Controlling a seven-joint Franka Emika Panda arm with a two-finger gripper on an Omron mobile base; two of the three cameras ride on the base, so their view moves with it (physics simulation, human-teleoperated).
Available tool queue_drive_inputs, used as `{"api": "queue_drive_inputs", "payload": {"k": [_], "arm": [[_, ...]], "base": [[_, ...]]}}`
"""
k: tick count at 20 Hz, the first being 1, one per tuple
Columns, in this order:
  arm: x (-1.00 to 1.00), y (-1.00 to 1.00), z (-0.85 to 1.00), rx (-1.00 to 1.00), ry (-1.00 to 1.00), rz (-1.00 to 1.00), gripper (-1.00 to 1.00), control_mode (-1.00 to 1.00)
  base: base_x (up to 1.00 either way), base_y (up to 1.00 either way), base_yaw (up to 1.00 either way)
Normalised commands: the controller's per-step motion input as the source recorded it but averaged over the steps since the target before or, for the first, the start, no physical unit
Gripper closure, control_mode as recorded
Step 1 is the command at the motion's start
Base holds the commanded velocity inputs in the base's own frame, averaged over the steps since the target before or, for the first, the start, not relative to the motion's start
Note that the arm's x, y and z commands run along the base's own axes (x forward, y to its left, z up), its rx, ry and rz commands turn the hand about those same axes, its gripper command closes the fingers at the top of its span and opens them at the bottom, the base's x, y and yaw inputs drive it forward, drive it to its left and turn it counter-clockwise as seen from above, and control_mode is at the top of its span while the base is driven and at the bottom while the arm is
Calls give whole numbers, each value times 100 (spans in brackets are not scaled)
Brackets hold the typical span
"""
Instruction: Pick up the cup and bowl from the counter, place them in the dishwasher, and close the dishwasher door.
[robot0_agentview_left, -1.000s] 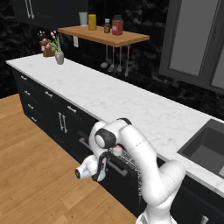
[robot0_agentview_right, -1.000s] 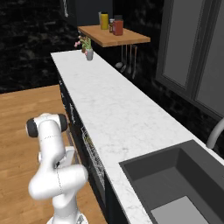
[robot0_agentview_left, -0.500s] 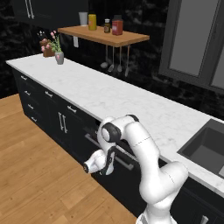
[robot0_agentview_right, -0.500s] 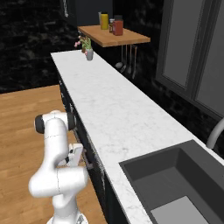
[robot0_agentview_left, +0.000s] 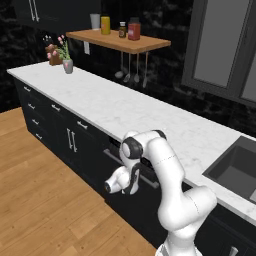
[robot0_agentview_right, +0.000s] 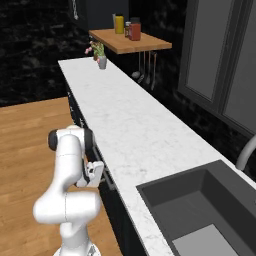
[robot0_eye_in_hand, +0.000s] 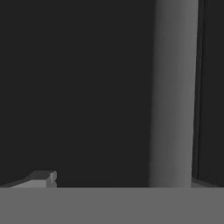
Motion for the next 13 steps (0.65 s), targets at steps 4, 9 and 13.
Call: {"api": "queue_drive_inputs", "payload": {"k": [4,9,13], "arm": [[15,-100,-41,-18,-8,6,-100,-100],[17,-100,-51,-24,-16,6,-100,-100],[31,-100,-64,-33,-27,3,-100,-100]], "base": [[0,0,0],[0,0,0],[0,0,0]]}}
